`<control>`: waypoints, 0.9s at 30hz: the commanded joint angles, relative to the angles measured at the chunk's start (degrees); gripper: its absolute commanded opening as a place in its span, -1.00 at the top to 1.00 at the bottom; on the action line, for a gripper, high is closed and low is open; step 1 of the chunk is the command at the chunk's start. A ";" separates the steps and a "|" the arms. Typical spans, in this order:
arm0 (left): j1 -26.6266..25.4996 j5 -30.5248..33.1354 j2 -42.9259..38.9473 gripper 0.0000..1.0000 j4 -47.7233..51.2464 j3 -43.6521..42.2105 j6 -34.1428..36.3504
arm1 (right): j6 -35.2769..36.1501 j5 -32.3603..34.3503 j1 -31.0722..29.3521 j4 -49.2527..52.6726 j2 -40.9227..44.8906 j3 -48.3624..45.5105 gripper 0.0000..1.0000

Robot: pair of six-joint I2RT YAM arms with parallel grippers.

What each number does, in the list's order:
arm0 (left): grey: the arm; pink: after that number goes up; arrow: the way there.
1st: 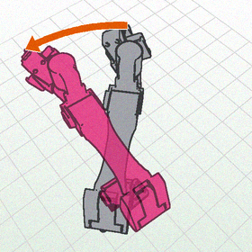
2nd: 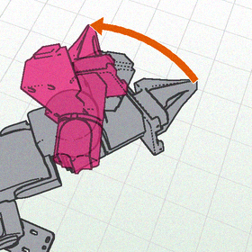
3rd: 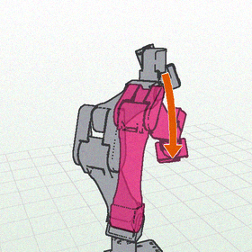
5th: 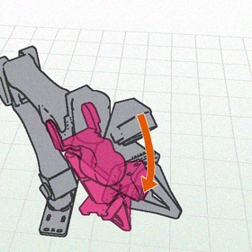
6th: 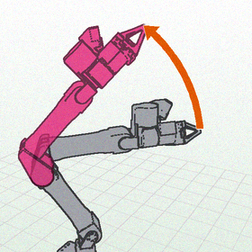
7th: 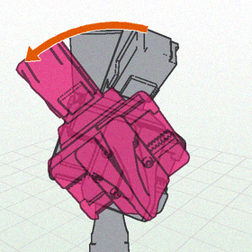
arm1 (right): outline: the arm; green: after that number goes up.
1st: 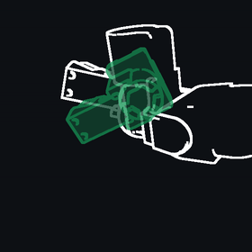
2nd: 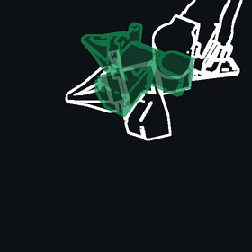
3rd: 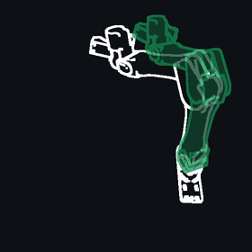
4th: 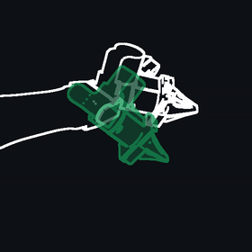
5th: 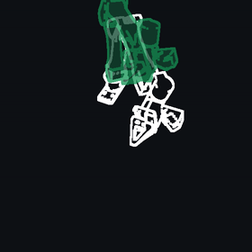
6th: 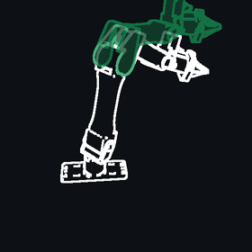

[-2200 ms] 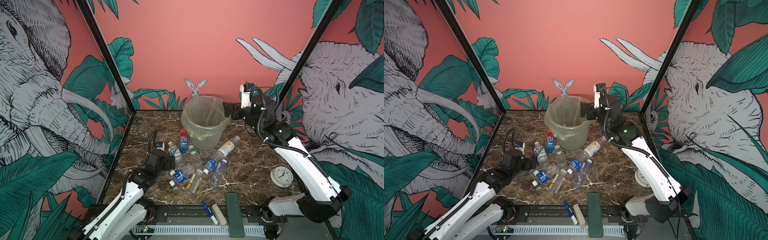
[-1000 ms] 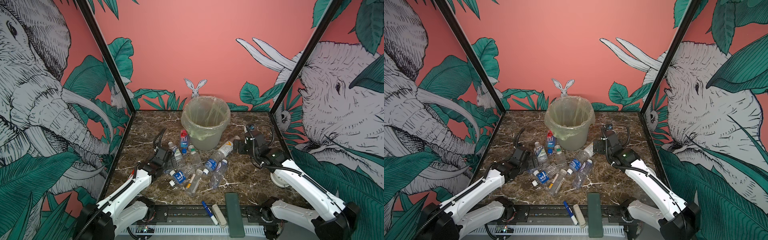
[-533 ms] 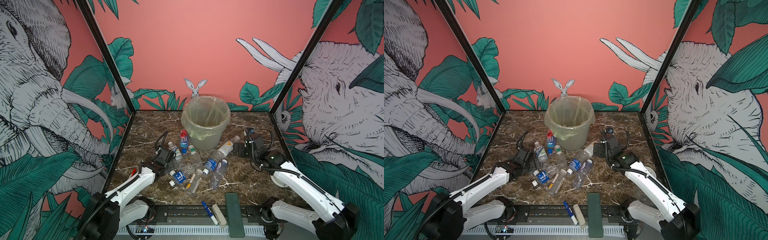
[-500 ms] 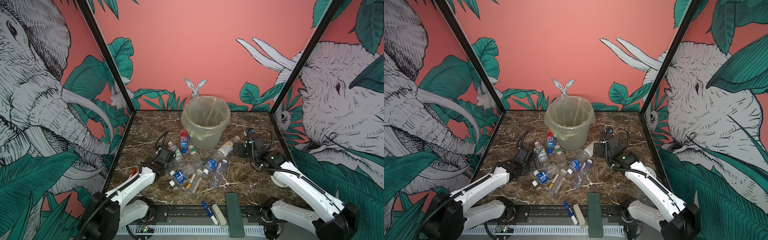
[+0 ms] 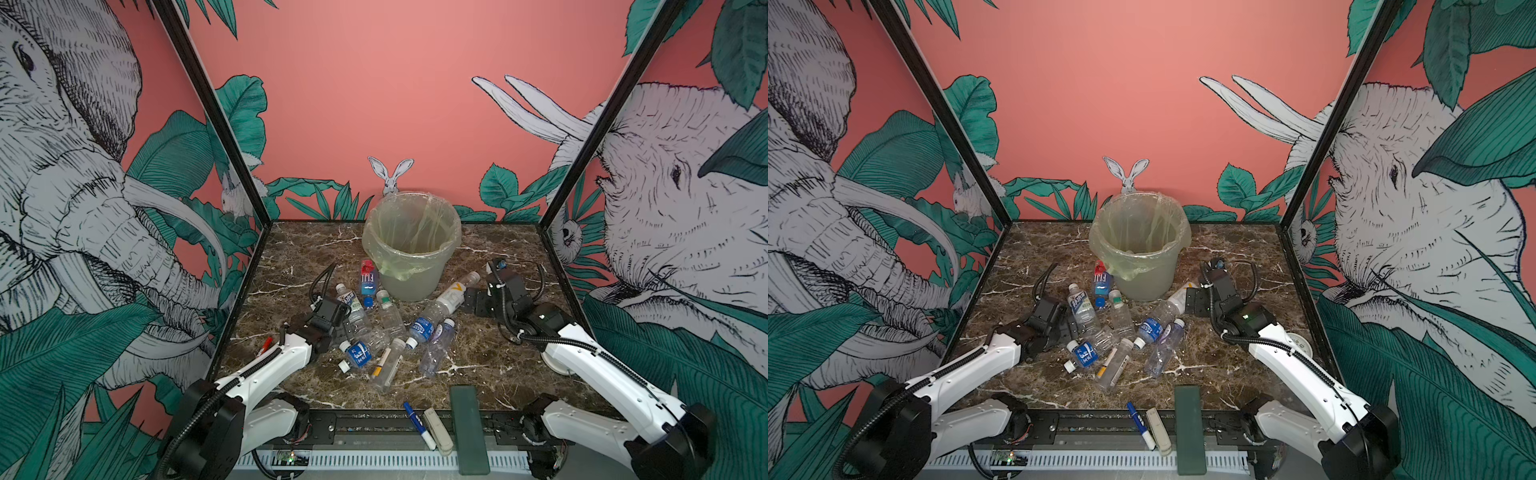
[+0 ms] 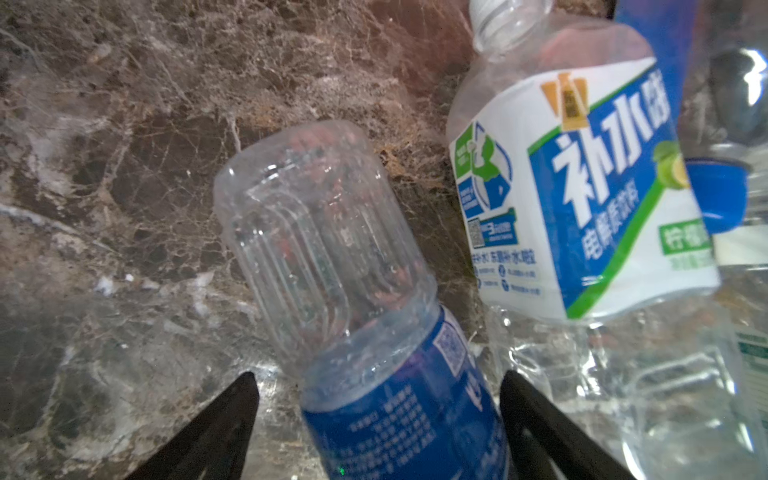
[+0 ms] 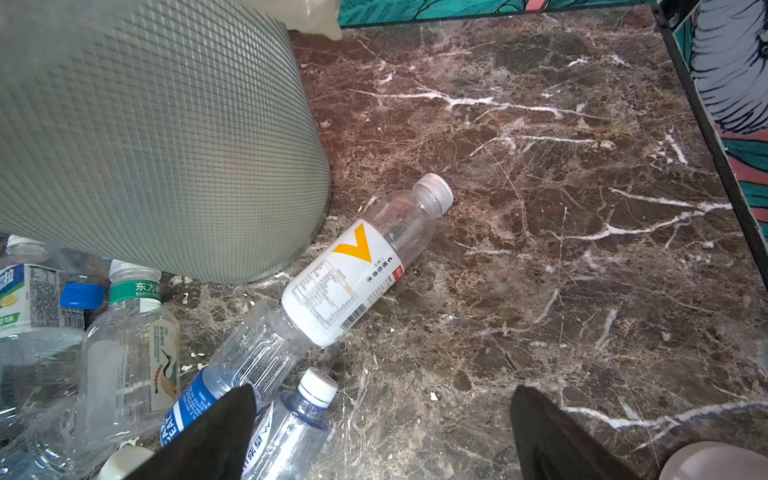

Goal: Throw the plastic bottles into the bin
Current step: 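Grasp the Pocari Sweat bottle with the left gripper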

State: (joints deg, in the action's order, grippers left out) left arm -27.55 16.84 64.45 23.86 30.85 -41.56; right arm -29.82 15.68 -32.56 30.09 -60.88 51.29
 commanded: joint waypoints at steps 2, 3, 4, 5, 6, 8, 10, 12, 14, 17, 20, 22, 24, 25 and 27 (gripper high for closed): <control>0.89 1.01 -0.19 -0.78 0.14 -0.26 1.56 | -1.42 -0.94 0.13 -1.92 -0.93 -0.60 -0.94; 1.21 0.85 -0.11 -0.76 -0.02 -0.41 1.67 | -1.51 -1.17 0.12 -1.92 -1.14 -0.58 -0.93; 1.44 0.51 -0.14 -0.73 -0.19 -0.57 1.94 | -1.55 -1.34 0.11 -2.02 -1.34 -0.57 -0.94; 1.84 0.16 -0.07 -0.71 -0.48 -0.69 2.23 | -1.65 -1.42 0.10 -2.10 -1.42 -0.57 -0.93; 2.26 -0.30 0.05 -0.70 -0.80 -0.73 2.42 | -1.73 -1.42 0.12 -2.15 -1.52 -0.58 -0.93; 2.91 -1.29 0.37 -0.70 -1.22 -0.91 2.88 | -1.84 -1.44 0.12 -2.38 -1.69 -0.58 -0.93; 3.28 -1.95 0.72 -0.70 -1.67 -0.96 3.43 | -1.82 -1.53 0.12 -2.36 -2.19 -0.49 -0.93; 3.38 -2.10 1.05 -0.70 -2.26 -1.26 3.68 | -1.90 -1.78 0.12 -2.32 -2.62 -0.40 -0.93; 3.72 -2.66 1.48 -0.69 -2.67 -1.45 3.81 | -2.04 -1.93 0.12 -2.36 -2.82 -0.31 -0.92; 4.08 -3.34 2.45 -0.69 -3.75 -1.68 4.11 | -2.08 -1.97 0.12 -2.38 -2.97 -0.22 -0.92; 4.48 -4.17 3.84 -0.68 -4.72 -1.62 4.79 | -2.10 -2.05 0.11 -2.32 -3.18 -0.08 -0.92; 4.76 -4.63 4.65 -0.66 -5.19 -1.49 4.99 | -2.17 -2.28 0.12 -2.34 -3.27 -0.21 -0.89; 4.79 -4.83 5.03 -0.62 -5.51 -1.48 5.14 | -2.17 -2.64 0.12 -2.46 -3.28 -0.16 -0.78; 4.86 -4.97 5.08 -0.60 -5.72 -1.50 5.25 | -2.17 -2.83 0.12 -2.55 -3.19 -0.22 -0.74; 4.85 -4.98 4.95 -0.54 -5.93 -1.52 5.60 | -2.17 -3.01 0.12 -2.61 -2.95 -0.38 -0.63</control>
State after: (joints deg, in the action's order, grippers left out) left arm -23.05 12.34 69.76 18.83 29.93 -36.42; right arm -31.51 12.88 -32.56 28.95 -63.94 50.89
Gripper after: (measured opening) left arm 0.782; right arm 0.834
